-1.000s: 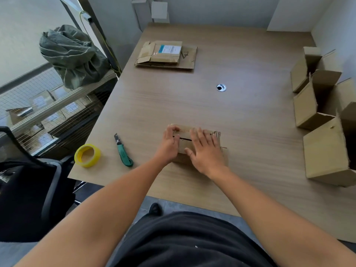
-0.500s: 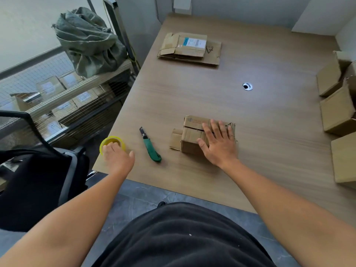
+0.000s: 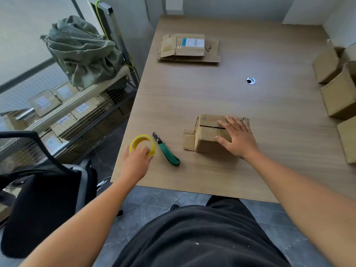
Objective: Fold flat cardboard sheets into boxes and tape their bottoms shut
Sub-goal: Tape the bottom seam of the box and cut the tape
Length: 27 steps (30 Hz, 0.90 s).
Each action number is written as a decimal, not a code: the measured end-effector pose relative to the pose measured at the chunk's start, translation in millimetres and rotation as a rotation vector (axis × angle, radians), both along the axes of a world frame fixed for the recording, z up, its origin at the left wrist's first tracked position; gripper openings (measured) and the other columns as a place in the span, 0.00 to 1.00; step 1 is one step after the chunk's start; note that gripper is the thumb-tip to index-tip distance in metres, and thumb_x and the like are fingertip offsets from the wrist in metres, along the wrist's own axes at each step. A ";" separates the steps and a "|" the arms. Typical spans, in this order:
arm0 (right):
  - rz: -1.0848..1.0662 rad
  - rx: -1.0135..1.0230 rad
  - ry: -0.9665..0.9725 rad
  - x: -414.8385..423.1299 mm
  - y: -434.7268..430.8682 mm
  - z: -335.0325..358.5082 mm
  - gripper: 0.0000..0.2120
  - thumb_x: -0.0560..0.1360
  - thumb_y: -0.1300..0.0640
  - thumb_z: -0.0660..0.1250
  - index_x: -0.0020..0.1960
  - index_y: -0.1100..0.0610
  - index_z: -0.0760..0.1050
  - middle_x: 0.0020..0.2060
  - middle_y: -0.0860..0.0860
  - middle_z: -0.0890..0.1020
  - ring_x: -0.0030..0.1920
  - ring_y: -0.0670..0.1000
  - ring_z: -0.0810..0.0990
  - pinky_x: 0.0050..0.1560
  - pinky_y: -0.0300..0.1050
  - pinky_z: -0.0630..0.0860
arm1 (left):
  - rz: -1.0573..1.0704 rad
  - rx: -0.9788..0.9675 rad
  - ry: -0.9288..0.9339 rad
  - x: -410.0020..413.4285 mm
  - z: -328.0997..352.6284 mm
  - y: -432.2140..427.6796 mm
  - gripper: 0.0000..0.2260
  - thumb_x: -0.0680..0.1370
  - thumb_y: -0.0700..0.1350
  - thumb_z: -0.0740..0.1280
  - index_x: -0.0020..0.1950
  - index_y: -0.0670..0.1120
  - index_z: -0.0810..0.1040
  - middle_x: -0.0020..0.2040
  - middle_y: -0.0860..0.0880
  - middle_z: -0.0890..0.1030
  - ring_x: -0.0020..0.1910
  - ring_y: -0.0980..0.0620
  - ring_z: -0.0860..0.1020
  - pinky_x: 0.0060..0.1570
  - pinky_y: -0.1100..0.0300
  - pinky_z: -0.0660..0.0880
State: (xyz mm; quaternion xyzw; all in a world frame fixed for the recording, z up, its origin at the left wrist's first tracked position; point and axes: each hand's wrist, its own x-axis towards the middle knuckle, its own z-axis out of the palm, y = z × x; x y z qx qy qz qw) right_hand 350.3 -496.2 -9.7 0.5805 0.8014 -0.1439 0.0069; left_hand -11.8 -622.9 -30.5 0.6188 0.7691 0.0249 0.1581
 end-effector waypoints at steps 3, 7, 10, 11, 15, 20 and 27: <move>0.021 -0.029 0.032 0.7 -1.8 2.2 0.40 0.72 0.26 0.43 0.81 0.40 0.51 0.82 0.44 0.51 0.81 0.47 0.43 0.79 0.50 0.36 | -0.132 0.125 -0.073 29.9 24.8 22.1 0.06 0.83 0.53 0.60 0.50 0.52 0.71 0.41 0.53 0.77 0.53 0.47 0.78 0.79 0.46 0.46; 0.002 -0.013 0.169 1.9 -2.1 7.2 0.42 0.70 0.29 0.50 0.81 0.45 0.54 0.81 0.46 0.57 0.81 0.49 0.49 0.78 0.47 0.37 | -0.384 0.371 -0.128 81.3 47.5 60.2 0.09 0.81 0.50 0.66 0.59 0.49 0.76 0.49 0.54 0.81 0.54 0.48 0.79 0.79 0.45 0.49; -0.011 0.090 0.304 6.4 -10.3 4.5 0.42 0.70 0.33 0.61 0.80 0.48 0.58 0.79 0.48 0.62 0.80 0.51 0.54 0.80 0.53 0.46 | -0.537 0.448 -0.114 123.2 56.6 91.6 0.13 0.81 0.53 0.62 0.62 0.49 0.76 0.52 0.54 0.83 0.56 0.47 0.78 0.79 0.48 0.47; -0.017 0.126 0.342 7.8 -13.1 4.0 0.41 0.70 0.35 0.64 0.79 0.48 0.60 0.77 0.48 0.65 0.79 0.52 0.57 0.80 0.54 0.49 | -0.566 0.436 -0.107 134.9 56.4 99.9 0.15 0.81 0.54 0.61 0.63 0.49 0.76 0.53 0.53 0.83 0.57 0.47 0.78 0.79 0.48 0.47; -0.085 0.237 0.534 12.0 -15.9 -2.5 0.31 0.71 0.40 0.70 0.70 0.51 0.72 0.63 0.48 0.78 0.64 0.51 0.73 0.69 0.47 0.66 | -0.621 0.376 -0.073 169.3 47.6 115.1 0.15 0.81 0.54 0.59 0.61 0.48 0.76 0.54 0.52 0.84 0.59 0.47 0.78 0.78 0.49 0.43; -0.270 0.235 0.768 13.6 -4.4 -5.4 0.06 0.73 0.56 0.74 0.50 0.55 0.82 0.44 0.42 0.80 0.51 0.46 0.73 0.56 0.50 0.73 | -0.584 0.298 -0.007 187.7 45.0 118.5 0.15 0.81 0.52 0.63 0.65 0.48 0.76 0.57 0.52 0.83 0.59 0.46 0.76 0.78 0.47 0.48; -0.187 0.182 0.747 19.6 1.8 -2.3 0.01 0.77 0.59 0.67 0.47 0.54 0.77 0.40 0.42 0.76 0.46 0.50 0.71 0.51 0.53 0.72 | -0.556 0.330 0.008 188.3 42.3 122.8 0.17 0.79 0.59 0.56 0.56 0.51 0.78 0.55 0.57 0.82 0.56 0.49 0.78 0.77 0.52 0.52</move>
